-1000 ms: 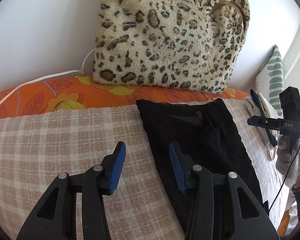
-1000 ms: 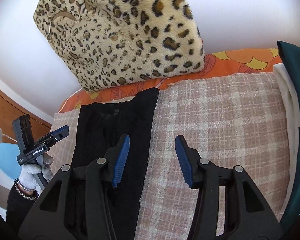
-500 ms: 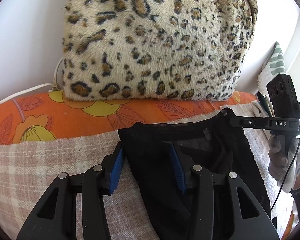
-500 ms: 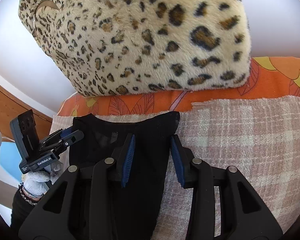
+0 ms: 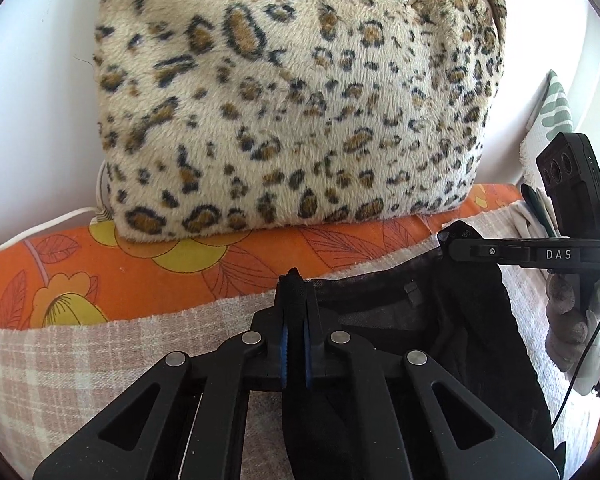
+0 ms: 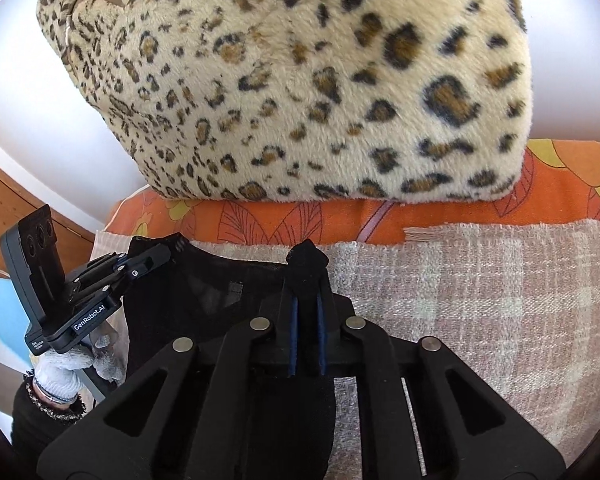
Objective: Fold small clothes
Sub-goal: 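Lift the collar end with both grippers and fold it toward the hem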
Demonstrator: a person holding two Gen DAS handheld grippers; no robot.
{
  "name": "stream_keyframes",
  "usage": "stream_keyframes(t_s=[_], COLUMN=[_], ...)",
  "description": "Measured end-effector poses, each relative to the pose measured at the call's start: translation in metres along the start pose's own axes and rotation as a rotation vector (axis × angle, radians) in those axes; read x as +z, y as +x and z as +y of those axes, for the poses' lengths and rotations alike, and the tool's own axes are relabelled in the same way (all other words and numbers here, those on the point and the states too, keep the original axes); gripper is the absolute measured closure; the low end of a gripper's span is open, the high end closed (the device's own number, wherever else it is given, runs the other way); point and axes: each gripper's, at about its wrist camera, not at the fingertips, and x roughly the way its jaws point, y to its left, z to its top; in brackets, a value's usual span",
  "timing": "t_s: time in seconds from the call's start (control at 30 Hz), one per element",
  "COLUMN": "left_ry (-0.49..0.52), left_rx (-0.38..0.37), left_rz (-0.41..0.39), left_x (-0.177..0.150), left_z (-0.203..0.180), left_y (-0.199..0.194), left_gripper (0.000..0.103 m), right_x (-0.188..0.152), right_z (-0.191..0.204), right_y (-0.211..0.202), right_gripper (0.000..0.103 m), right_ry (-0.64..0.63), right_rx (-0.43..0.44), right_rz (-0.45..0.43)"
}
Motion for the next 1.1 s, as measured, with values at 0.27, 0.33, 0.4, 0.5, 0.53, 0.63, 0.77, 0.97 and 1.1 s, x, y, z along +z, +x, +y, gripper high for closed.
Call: stream_keyframes(t_s=[0.27, 0.33, 0.4, 0.5, 0.53, 0.63, 0.77, 0.97, 1.1], left_ry=[-0.02, -0.02, -0.02, -0.018, -0.009, 0.009, 0.024, 0.02, 0.021], left_rx=[-0.045, -0.055, -0.071, -0.097, -0.099, -0.117, -0.13, -0.141, -0.154], left_rz=[-0.057, -0.065, -0.071, -0.083, -0.089, -0.103, -0.117, -0.133, -0.131], left_x=[0.007, 0.007, 0.007, 0.007, 0.007, 0.005, -0.001, -0.028, -0.053], left_z=[-0.007, -0.011, -0.016, -0.029, -0.037, -0.055, -0.078, -0.099, -0.115], left_y=[-0.03, -0.041, -0.051, -0.067, -0.074, -0.099, -0.13, -0.174, -0.197], left_gripper=[0.1, 0.1, 0.1, 0.1, 0.1, 0.1, 0.1, 0.1, 0.1], right_x=[0.004, 0.004, 0.002, -0.003, -0.005, -0.017, -0.036, -0.077, -0.112], right_z=[0.012, 0.017, 0.023, 0.035, 0.04, 0.053, 0.07, 0.087, 0.093], right_y=[-0.034, -0.046, -0.057, -0.074, -0.08, -0.102, -0.133, -0.171, -0.192], right_gripper=[0.096, 0.096, 0.096, 0.097, 0.097, 0.097, 0.097, 0.097, 0.097], right_ry=[-0.009, -0.012, -0.02, -0.04, -0.05, -0.083, -0.11, -0.141, -0.15], right_rx=[0.024, 0.029, 0.033, 0.043, 0.046, 0.053, 0.066, 0.072, 0.07], right_rz=[-0.051, -0.063, -0.072, -0.084, -0.086, -0.095, -0.112, -0.121, -0.12])
